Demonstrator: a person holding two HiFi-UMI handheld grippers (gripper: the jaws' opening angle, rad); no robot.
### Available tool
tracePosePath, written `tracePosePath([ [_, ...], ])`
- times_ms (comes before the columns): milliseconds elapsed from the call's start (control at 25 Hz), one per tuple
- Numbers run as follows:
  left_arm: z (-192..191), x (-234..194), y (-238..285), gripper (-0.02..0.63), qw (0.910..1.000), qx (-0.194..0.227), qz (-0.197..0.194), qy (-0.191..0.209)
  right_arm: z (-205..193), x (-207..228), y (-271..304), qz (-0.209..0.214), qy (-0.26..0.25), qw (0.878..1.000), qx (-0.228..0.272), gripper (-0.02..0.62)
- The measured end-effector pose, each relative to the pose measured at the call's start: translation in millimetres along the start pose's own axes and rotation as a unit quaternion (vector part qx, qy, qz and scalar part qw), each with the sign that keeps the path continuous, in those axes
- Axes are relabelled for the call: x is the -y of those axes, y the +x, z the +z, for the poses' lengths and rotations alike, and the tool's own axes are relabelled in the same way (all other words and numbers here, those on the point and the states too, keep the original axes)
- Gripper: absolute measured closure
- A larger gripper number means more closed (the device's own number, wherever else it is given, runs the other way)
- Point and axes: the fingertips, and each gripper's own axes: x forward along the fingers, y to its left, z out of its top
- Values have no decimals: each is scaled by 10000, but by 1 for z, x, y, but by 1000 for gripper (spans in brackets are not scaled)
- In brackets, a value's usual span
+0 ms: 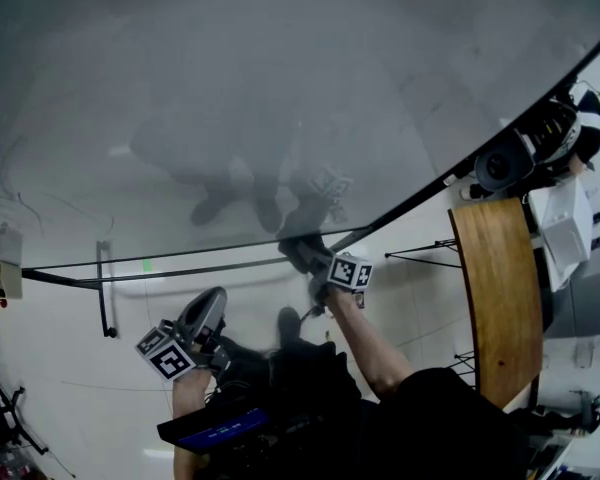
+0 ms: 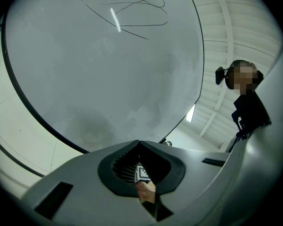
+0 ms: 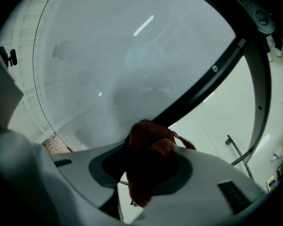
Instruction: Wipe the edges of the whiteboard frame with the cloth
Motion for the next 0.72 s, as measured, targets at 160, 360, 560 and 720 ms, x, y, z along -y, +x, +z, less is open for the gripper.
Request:
tracePosePath([
  [160,4,-4,-9,615,10000,13,-1,-4,-7,-9,9,-20,30,10000,-40,456],
  [360,12,-10,-27,615,10000,58,-14,-34,-20,-16,22,-66,65,9999,-81,454],
  [560,19,-17,-42,615,10000,65,23,-10,-24,-25,30,-90,99,9999,-14,454],
  [720,22,-21,-50,615,10000,20,-5,12,-28,-27,34,-163,137,9998,33,454],
])
